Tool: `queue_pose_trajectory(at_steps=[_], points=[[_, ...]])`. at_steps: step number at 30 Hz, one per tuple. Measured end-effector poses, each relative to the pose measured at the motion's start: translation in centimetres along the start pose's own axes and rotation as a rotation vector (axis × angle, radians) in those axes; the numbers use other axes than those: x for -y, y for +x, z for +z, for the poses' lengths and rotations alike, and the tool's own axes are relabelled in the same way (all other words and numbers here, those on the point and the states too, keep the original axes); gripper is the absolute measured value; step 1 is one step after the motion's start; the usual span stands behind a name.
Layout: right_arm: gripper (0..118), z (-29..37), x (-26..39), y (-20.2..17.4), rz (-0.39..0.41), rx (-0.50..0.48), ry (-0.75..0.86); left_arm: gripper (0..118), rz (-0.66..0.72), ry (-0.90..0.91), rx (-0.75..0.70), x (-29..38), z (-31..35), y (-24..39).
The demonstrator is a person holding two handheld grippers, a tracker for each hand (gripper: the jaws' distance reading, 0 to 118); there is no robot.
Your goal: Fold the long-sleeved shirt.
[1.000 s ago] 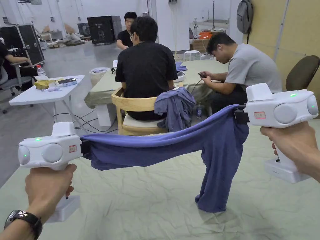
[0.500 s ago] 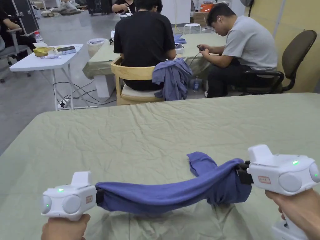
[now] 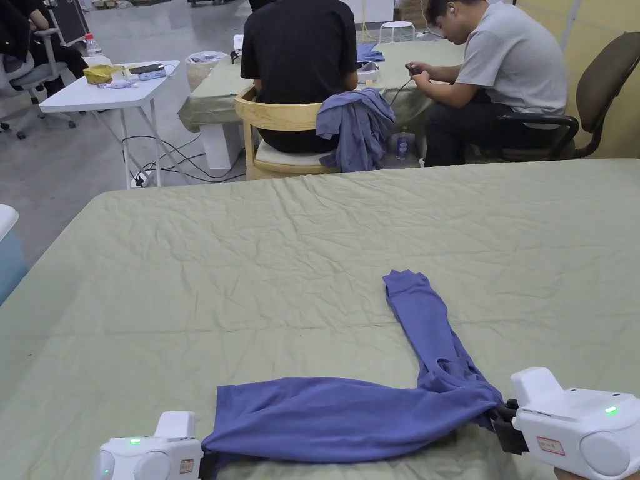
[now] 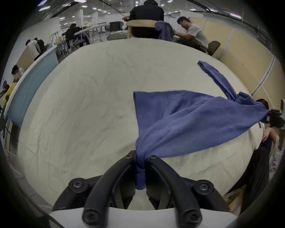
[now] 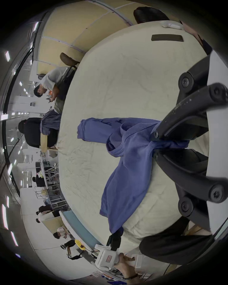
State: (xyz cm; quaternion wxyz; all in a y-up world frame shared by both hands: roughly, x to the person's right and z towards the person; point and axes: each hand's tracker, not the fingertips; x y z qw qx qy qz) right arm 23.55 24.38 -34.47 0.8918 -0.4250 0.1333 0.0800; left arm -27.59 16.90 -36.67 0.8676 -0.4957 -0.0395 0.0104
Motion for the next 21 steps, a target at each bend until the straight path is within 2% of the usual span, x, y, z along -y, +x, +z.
queue_pose_trajectory(at_steps=[4, 5, 7, 8, 13, 17, 19, 20, 21], points=[[13, -0.3, 0.0, 0.1, -0.037, -0.012, -0.039, 13, -0.012, -0.018, 0.008, 0.5, 0.8, 1.2], [18, -0.5, 0.0, 0.3, -0.059, -0.008, -0.056, 21, -0.005, -0.014, -0.003, 0.7, 1.0, 1.4], [42, -0.2, 0.1, 0.5, -0.083, 0.007, -0.063, 44, 0.008, -0.006, -0.035, 0.8, 1.5, 0.9], [52, 0.3, 0.3, 0.6, -0.086, 0.010, -0.050, 48, 0.016, 0.000, -0.042, 1.0, 2.1, 0.8], [52, 4.5, -0.5, -0.1, -0.085, 0.030, 0.059, 48, 0.073, 0.156, -0.038, 1.4, 7.1, 0.2], [52, 8.2, -1.5, -1.0, -0.124, 0.055, 0.183, 46, 0.080, 0.234, -0.034, 1.2, 11.9, 1.8], [49, 9.7, -1.7, -1.6, -0.124, 0.065, 0.233, 35, 0.045, 0.285, -0.041, 1.1, 13.5, 2.5], [42, 10.4, -1.8, -1.9, -0.117, 0.068, 0.255, 21, 0.024, 0.308, -0.040, 1.3, 14.5, 3.1], [30, 11.0, -1.8, -2.4, -0.106, 0.074, 0.272, 12, 0.010, 0.333, -0.028, 1.4, 15.3, 3.6]])
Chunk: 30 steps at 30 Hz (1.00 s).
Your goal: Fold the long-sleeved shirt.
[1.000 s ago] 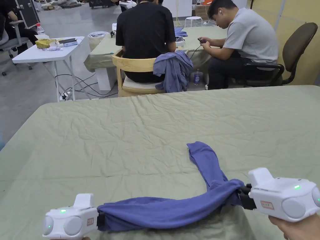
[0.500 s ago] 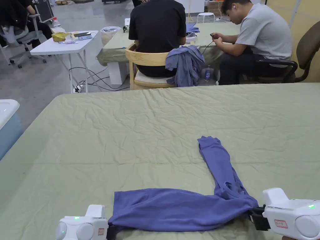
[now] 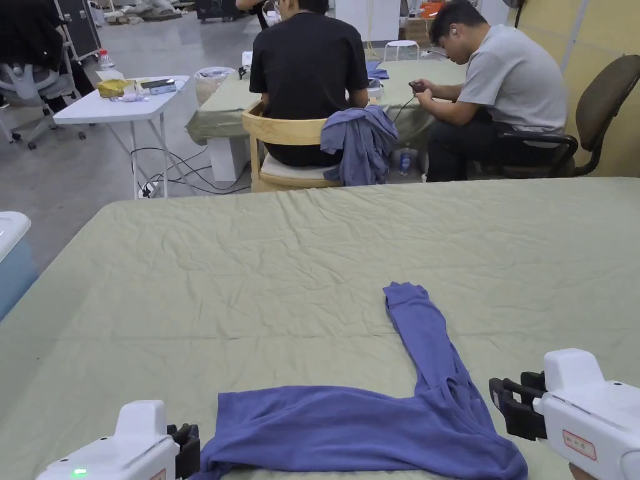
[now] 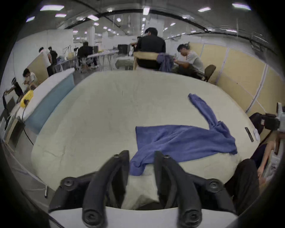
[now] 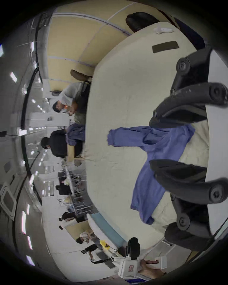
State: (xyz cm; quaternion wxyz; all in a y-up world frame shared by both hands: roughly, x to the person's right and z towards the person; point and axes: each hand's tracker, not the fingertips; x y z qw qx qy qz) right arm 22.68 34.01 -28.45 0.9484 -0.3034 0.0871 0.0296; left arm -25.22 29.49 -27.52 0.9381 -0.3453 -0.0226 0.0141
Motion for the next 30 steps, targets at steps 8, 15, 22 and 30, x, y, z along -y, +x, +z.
queue_pose_trajectory(at_steps=[8, 15, 22, 30], points=[[2, 1.1, -0.4, -0.7, 0.001, -0.008, 0.071, 0, -0.052, -0.021, 0.069, -1.5, 0.6, 2.2], [2, -1.2, -0.3, -0.4, -0.003, -0.017, 0.039, 0, -0.099, -0.224, 0.089, -5.2, -7.4, 0.9], [2, -5.4, 0.0, -0.3, 0.034, -0.007, -0.044, 48, -0.083, -0.288, 0.023, -6.9, -18.3, -1.5], [2, -10.2, 1.1, 0.5, 0.005, -0.001, -0.143, 46, -0.024, -0.387, 0.012, -5.9, -27.5, -2.8]])
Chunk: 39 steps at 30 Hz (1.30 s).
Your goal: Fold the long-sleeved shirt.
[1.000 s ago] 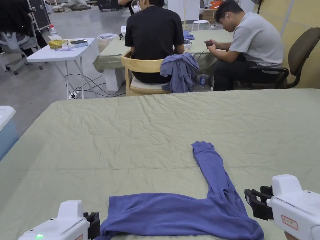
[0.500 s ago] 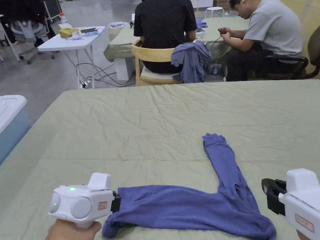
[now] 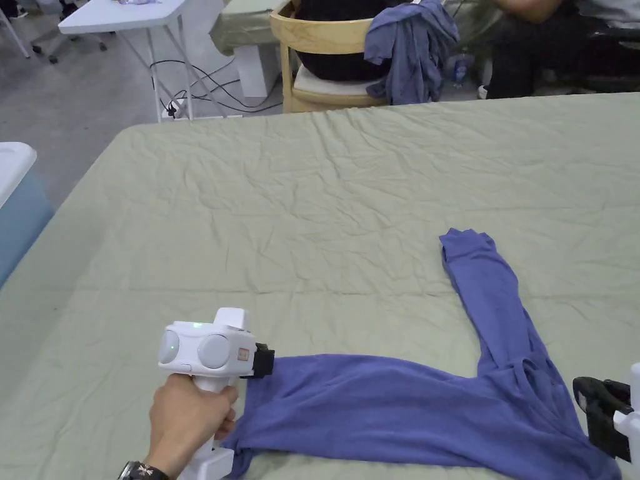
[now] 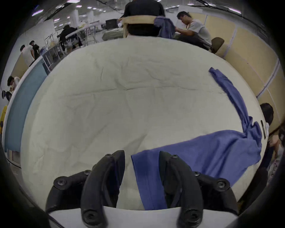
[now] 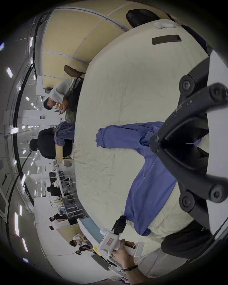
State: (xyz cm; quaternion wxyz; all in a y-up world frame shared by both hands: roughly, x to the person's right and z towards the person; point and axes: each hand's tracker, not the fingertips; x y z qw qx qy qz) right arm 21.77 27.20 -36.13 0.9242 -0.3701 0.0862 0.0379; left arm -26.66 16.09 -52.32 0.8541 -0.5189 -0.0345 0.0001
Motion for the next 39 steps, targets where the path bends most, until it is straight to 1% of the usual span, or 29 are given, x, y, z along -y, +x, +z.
queue_pose_trajectory(at_steps=[3, 9, 10, 11, 12, 14, 15, 17, 18, 20, 23, 25, 26, 27, 28, 29, 30, 32, 35, 39], points=[[2, -1.3, 0.3, 0.2, 0.000, 0.007, -0.029, 45, 0.009, -0.028, 0.002, 0.1, -2.6, -0.2], [2, -2.3, 0.7, 0.4, -0.007, 0.003, -0.055, 38, 0.015, -0.024, 0.009, 0.1, -2.7, -0.6], [2, -2.2, 0.6, 0.3, -0.010, 0.003, -0.056, 34, 0.012, -0.013, 0.000, 0.2, -2.6, -0.5], [2, -2.2, 0.6, 0.3, -0.013, 0.004, -0.053, 16, 0.004, 0.006, -0.010, 0.4, -2.4, -0.3], [2, -2.1, 0.6, 0.3, -0.020, 0.004, -0.047, 5, -0.018, 0.024, -0.014, 0.9, -1.6, 0.5], [2, -1.9, 0.5, 0.5, -0.035, 0.000, -0.039, 3, -0.047, 0.019, -0.031, 1.3, -1.6, 1.3], [2, -1.8, 0.4, 0.6, -0.041, -0.004, -0.035, 2, -0.038, 0.028, -0.030, 1.5, -1.6, 1.3], [2, -1.8, -0.1, 0.9, -0.042, 0.000, -0.026, 2, 0.037, 0.029, -0.002, 1.7, -1.1, 1.0], [2, -1.8, -0.4, 1.1, -0.039, 0.006, -0.019, 2, 0.046, 0.033, -0.005, 1.8, -1.1, 0.9], [2, -2.1, -1.5, 1.5, -0.028, 0.017, -0.010, 2, 0.031, 0.032, -0.009, 1.8, -1.3, 0.8], [2, -3.6, -4.1, 2.3, 0.000, 0.004, 0.005, 2, -0.001, 0.017, -0.027, 1.8, -1.7, 1.3], [3, -5.7, -6.7, 2.8, 0.044, -0.016, 0.000, 2, 0.004, 0.016, -0.033, 1.9, -1.9, 1.4], [6, -7.0, -7.9, 3.1, 0.069, -0.032, 0.001, 2, 0.005, 0.016, -0.034, 2.0, -2.0, 1.4], [15, -8.5, -9.3, 3.5, 0.099, -0.029, -0.001, 2, 0.003, 0.017, -0.036, 2.0, -2.0, 1.4], [33, -10.3, -10.7, 3.9, 0.128, -0.035, -0.003, 2, -0.001, 0.018, -0.035, 2.0, -2.1, 1.4], [57, -12.3, -12.2, 4.3, 0.158, -0.033, -0.034, 2, 0.000, 0.019, -0.034, 2.1, -2.1, 1.4], [61, -14.2, -13.4, 4.7, 0.182, -0.034, -0.069, 2, 0.006, 0.021, -0.031, 2.1, -2.1, 1.3], [59, -17.9, -15.3, 5.4, 0.203, -0.062, -0.093, 2, 0.014, 0.021, -0.027, 2.2, -2.2, 1.2], [59, -23.7, -17.6, 6.3, 0.204, -0.087, -0.139, 2, 0.020, 0.017, -0.023, 2.1, -2.2, 1.2], [59, -30.1, -18.7, 7.1, 0.214, -0.088, -0.204, 2, 0.024, 0.023, -0.021, 2.2, -2.3, 1.3]])
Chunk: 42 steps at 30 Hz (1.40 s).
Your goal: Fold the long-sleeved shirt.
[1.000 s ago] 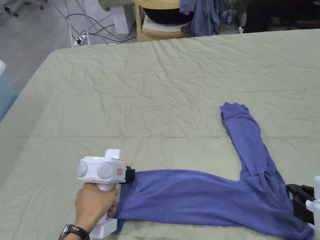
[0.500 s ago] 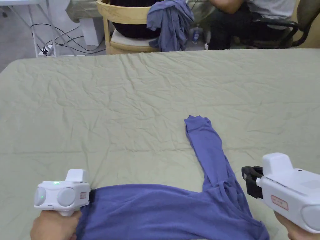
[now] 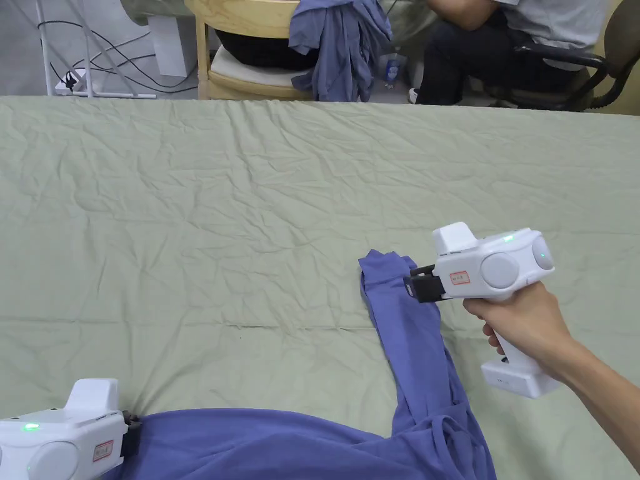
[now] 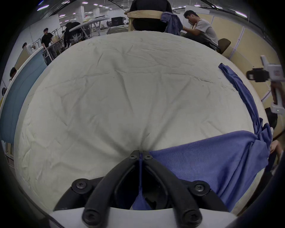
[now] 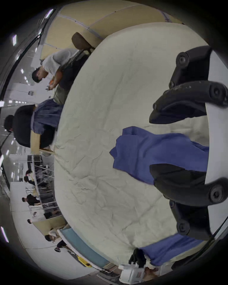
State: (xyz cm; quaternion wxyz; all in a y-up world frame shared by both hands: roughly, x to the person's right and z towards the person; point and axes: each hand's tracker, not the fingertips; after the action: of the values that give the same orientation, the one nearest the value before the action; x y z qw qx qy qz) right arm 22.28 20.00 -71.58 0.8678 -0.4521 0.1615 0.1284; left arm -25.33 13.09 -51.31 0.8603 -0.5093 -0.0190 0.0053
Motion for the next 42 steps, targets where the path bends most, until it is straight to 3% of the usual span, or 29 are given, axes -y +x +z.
queue_pose_trajectory(at_steps=[2, 7, 14, 22, 25, 34, 42], points=[[59, -2.1, -0.3, 0.4, 0.004, 0.017, -0.031, 2, 0.003, 0.000, 0.003, -0.1, 0.4, 0.5], [45, -3.9, -0.2, 0.4, 0.019, 0.004, -0.064, 2, -0.012, -0.003, 0.003, -0.2, 0.7, 1.0], [3, -3.2, 0.0, -0.3, 0.009, -0.033, -0.057, 2, -0.023, 0.001, -0.009, -0.2, 1.0, 1.4], [0, 1.5, 0.7, 0.2, -0.055, 0.009, 0.047, 2, -0.020, 0.042, -0.021, 0.0, 2.5, 1.7], [0, 6.4, 1.0, 0.6, -0.098, 0.025, 0.151, 2, -0.011, 0.102, -0.016, 0.1, 4.8, 1.8], [0, 23.6, 2.3, 0.5, -0.126, 0.077, 0.438, 2, -0.068, 0.300, -0.021, -1.4, 16.0, 2.9], [0, 41.0, 0.5, -1.0, -0.097, 0.155, 0.690, 2, -0.121, 0.530, -0.022, -4.0, 28.1, 3.8]])
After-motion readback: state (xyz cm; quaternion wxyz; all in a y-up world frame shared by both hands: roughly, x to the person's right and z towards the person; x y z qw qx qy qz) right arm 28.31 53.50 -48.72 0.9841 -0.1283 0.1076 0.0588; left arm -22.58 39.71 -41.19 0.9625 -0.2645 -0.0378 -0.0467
